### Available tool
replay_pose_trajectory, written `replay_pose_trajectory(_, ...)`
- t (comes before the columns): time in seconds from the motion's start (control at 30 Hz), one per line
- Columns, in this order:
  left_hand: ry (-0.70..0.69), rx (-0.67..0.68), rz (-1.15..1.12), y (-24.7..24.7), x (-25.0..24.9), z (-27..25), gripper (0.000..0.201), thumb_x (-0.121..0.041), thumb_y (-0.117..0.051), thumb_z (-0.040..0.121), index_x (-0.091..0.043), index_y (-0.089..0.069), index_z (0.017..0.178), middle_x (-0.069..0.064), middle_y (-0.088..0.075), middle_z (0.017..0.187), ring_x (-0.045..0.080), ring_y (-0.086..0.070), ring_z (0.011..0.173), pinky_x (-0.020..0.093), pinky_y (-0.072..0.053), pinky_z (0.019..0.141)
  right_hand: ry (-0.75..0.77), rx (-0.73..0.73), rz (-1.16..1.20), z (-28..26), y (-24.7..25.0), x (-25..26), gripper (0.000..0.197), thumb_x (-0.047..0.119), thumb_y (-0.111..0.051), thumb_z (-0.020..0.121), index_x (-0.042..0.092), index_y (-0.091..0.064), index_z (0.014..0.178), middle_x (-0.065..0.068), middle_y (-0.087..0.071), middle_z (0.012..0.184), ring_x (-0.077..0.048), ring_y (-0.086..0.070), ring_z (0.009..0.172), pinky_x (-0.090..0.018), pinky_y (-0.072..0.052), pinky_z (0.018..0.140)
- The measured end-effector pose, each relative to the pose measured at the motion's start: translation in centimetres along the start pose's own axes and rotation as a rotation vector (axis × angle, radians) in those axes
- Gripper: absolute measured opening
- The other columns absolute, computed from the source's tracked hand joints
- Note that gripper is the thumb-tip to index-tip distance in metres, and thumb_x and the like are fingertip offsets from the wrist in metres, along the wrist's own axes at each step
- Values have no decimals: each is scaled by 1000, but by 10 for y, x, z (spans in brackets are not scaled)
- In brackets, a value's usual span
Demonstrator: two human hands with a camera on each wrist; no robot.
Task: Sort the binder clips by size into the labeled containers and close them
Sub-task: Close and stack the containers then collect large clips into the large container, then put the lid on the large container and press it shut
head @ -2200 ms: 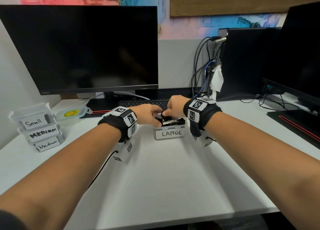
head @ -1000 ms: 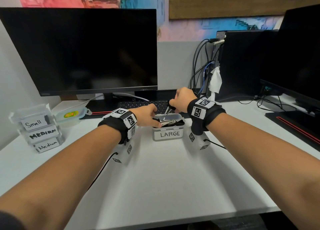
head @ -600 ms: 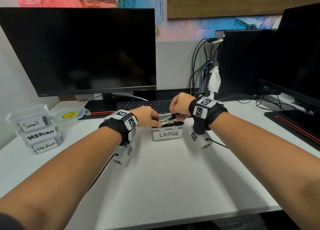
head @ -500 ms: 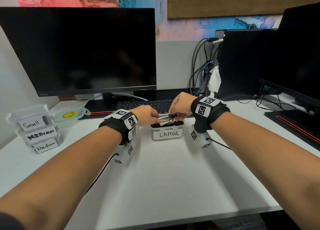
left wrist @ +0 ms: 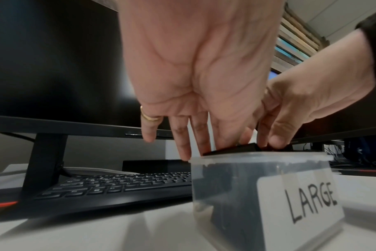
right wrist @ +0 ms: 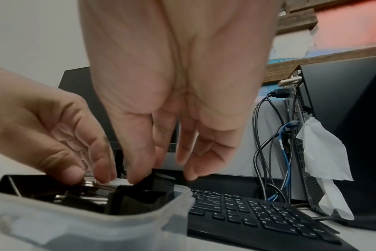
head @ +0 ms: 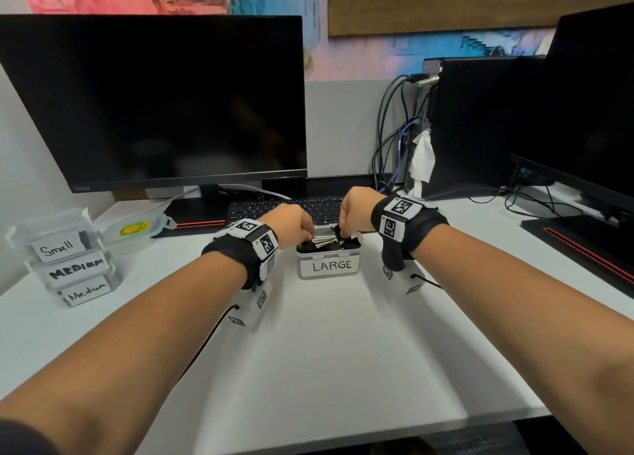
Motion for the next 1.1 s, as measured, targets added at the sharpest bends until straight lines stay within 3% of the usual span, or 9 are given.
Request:
replay_pose_trajectory(0.1,8,25,-3,1,-3,-1,30,-29,-55,95,-18,-66,120,0,-63,121,18,-56,114,28,-42,94,66,22,13,2,-2,-1,38,17,-70,83,15,-67,120,0,-67,117,-19,-63,108,-32,-51,96)
replay_pose_trajectory(0.2,24,123,-3,-2,-2,-2,46,-47,-49,94,-22,-54,133,0,-55,133,20,-50,122,33,-41,102,83,41,-2,3,-6,0,31,15,-70,83,15,-70,114,-1,-69,114,-18,-64,105,-30,-51,94)
replay_pose_trajectory(0.33,54,247,46,-7,-5,-8,54,-41,-28,103,-15,-24,151,3,-24,157,22,-27,142,34,-21,115,68,36,-39,4,-11,-4,29,20,-70,82,12,-71,109,-3,-70,110,-19,-64,99,-28,-52,88)
replay_pose_trajectory(0.4,72,275,58,-10,-6,-8,54,-37,-21,105,-13,-13,153,4,-7,161,24,-13,147,35,-11,118,63,3,-19,5,-12,-4,29,20,-67,81,10,-70,108,-9,-69,111,-24,-65,98,-27,-50,80)
replay_pose_trajectory(0.47,90,298,67,-11,-6,-9,54,-36,-18,105,-13,-7,153,4,1,161,24,-5,148,35,-6,119,60,16,-86,6,-11,0,29,19,-63,85,9,-69,111,-9,-68,113,-25,-64,105,-29,-52,85)
replay_pose_trajectory(0.63,144,252,-29,-4,11,-20,62,-49,-19,102,-20,-4,154,-3,-4,161,20,-11,148,37,-8,121,58,34,-178,11,-5,17,27,18,-64,87,7,-69,110,-6,-69,112,-22,-66,104,-34,-54,92)
replay_pose_trajectory(0.73,181,186,-34,2,23,-33,60,-44,-24,103,-16,-10,154,3,-13,160,22,-16,147,35,-13,119,53,-9,-139,12,-2,29,25,14,-57,90,5,-69,109,-8,-69,111,-24,-66,102,-34,-55,90)
replay_pose_trajectory(0.93,309,167,92,3,70,-69,65,-42,-42,99,-11,-20,151,8,-26,156,25,-28,142,35,-26,115,174,-60,-95,12,-9,78,19,14,-48,91,5,-65,95,-10,-59,91,-21,-54,81,-27,-47,73)
replay_pose_trajectory(1.1,443,212,195,4,119,-99,76,-52,-47,93,-17,-15,153,3,-21,158,23,-23,144,36,-22,117,263,-27,-49,24,-25,130,30,17,-49,92,4,-66,113,-11,-66,115,-27,-63,106,-31,-52,89)
Point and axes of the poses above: each hand's wrist, its own z-axis towards the middle knuckle, its own y-axis out of the back of the hand, x = y × z, the point moved 1 cm from there along z, towards the middle knuckle
